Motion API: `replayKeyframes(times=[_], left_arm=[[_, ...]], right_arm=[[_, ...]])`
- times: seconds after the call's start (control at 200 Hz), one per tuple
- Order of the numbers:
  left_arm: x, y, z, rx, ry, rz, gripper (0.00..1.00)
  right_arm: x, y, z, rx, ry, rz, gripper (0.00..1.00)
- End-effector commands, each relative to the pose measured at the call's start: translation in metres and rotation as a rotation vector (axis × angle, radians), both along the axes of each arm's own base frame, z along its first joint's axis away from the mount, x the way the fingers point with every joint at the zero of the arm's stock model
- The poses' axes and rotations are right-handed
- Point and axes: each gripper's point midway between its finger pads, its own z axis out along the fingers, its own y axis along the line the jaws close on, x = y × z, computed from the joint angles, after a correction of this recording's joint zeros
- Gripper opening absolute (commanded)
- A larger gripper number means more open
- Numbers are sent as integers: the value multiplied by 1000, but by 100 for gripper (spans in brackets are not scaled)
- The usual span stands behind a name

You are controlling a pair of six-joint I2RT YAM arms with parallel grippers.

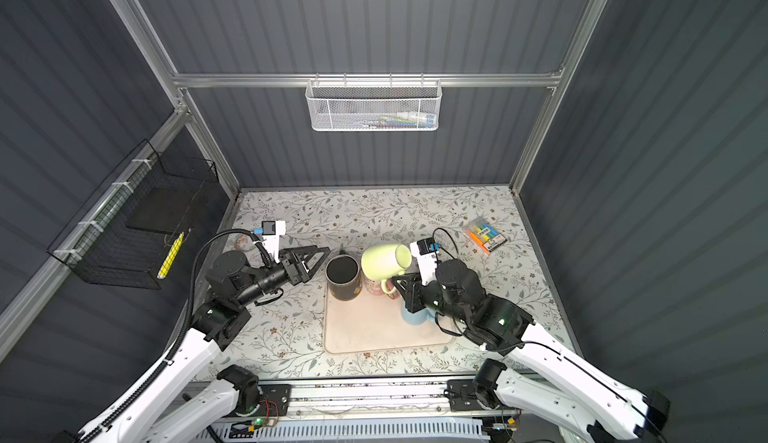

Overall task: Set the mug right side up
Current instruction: 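Lift the light green mug above the tray while the left gripper rises to meet it, then grasp the light green mug with the left gripper beside the right gripper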

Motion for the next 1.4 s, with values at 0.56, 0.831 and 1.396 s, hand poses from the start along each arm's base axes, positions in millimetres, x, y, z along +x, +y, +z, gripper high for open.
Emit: replayKeyframes(times=[0.56, 0.831, 1.396], left_arm=[[-11, -43, 50, -272, -112, -369, 79], [-8, -51, 63, -289, -164, -423, 75], [20, -68, 88, -427, -207, -535, 64]], right_arm=[[21, 23, 150, 347, -274, 174, 0], [45, 30, 173, 412, -284, 192, 0], [77, 51, 172, 466, -246, 271, 0]])
